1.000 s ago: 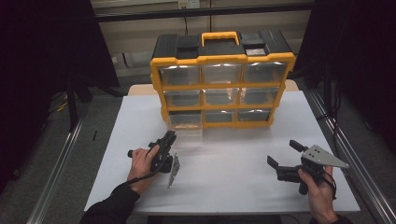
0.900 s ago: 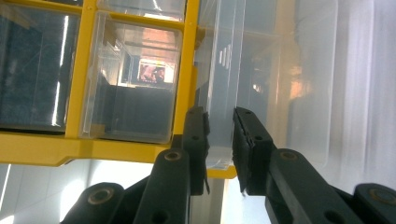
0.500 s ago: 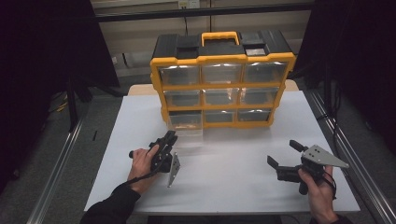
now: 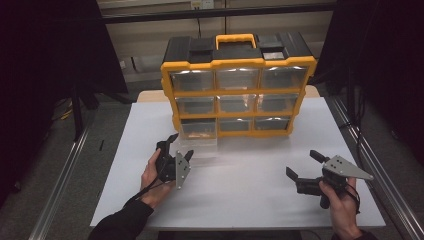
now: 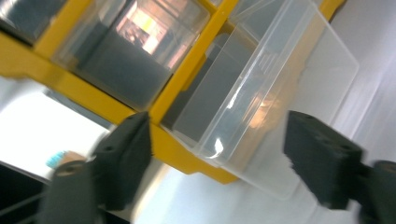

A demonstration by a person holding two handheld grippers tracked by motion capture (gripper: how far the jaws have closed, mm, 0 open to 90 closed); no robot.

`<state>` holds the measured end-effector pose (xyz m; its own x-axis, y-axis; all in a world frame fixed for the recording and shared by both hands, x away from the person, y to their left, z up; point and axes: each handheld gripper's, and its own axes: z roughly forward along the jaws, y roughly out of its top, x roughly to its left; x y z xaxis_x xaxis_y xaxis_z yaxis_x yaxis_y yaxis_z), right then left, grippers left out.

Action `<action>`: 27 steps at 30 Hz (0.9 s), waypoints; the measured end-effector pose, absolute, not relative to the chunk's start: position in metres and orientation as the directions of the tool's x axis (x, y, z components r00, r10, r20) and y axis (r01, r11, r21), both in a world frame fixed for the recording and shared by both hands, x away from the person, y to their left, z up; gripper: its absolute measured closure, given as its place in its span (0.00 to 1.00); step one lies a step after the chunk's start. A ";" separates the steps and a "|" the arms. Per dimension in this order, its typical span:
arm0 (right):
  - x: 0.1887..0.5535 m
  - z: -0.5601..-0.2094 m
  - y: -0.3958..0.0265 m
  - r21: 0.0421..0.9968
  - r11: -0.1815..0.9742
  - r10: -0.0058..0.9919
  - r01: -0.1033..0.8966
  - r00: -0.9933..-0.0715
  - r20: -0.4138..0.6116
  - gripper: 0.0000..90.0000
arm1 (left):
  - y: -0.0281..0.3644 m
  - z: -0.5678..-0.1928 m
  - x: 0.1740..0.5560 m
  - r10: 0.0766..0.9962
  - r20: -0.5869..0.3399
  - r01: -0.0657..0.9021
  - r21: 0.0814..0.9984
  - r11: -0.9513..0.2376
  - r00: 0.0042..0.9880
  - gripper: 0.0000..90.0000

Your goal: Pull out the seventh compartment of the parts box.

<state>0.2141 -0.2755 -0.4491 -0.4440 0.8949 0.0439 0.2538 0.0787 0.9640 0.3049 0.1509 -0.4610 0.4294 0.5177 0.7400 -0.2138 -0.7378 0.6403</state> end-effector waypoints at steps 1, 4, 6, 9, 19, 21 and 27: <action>0.214 -0.449 -0.276 0.963 0.081 0.895 0.256 -0.445 0.044 0.00 | 0.150 -0.461 0.305 0.532 0.725 -0.198 0.655 -0.729 0.438 0.20; 0.214 -0.449 -0.276 0.963 0.080 0.895 0.257 -0.444 0.044 0.00 | 0.147 -0.460 0.306 0.580 0.669 -0.147 0.704 -0.695 0.465 0.14; 0.214 -0.449 -0.276 0.963 0.083 0.894 0.257 -0.446 0.043 0.00 | 0.147 -0.459 0.308 0.602 0.629 -0.119 0.733 -0.669 0.492 0.12; 0.214 -0.449 -0.276 0.962 0.081 0.894 0.261 -0.446 0.046 0.00 | 0.149 -0.458 0.310 0.656 0.551 -0.059 0.786 -0.615 0.516 0.10; 0.214 -0.449 -0.276 0.962 0.081 0.893 0.261 -0.447 0.046 0.00 | 0.157 -0.454 0.316 0.790 0.255 0.141 0.909 -0.393 0.557 0.07; 0.214 -0.449 -0.276 0.962 0.081 0.893 0.261 -0.447 0.046 0.00 | 0.160 -0.453 0.317 0.802 0.185 0.191 0.918 -0.348 0.568 0.06; 0.214 -0.449 -0.275 0.962 0.082 0.893 0.261 -0.447 0.046 0.00 | 0.166 -0.456 0.322 0.810 0.013 0.279 0.935 -0.216 0.586 0.05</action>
<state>0.2140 -0.2755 -0.4492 -0.4474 0.8932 0.0456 0.2610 0.0816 0.9619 0.3219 0.1657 -0.4555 0.5859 0.8103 0.0127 0.2792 -0.2165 0.9355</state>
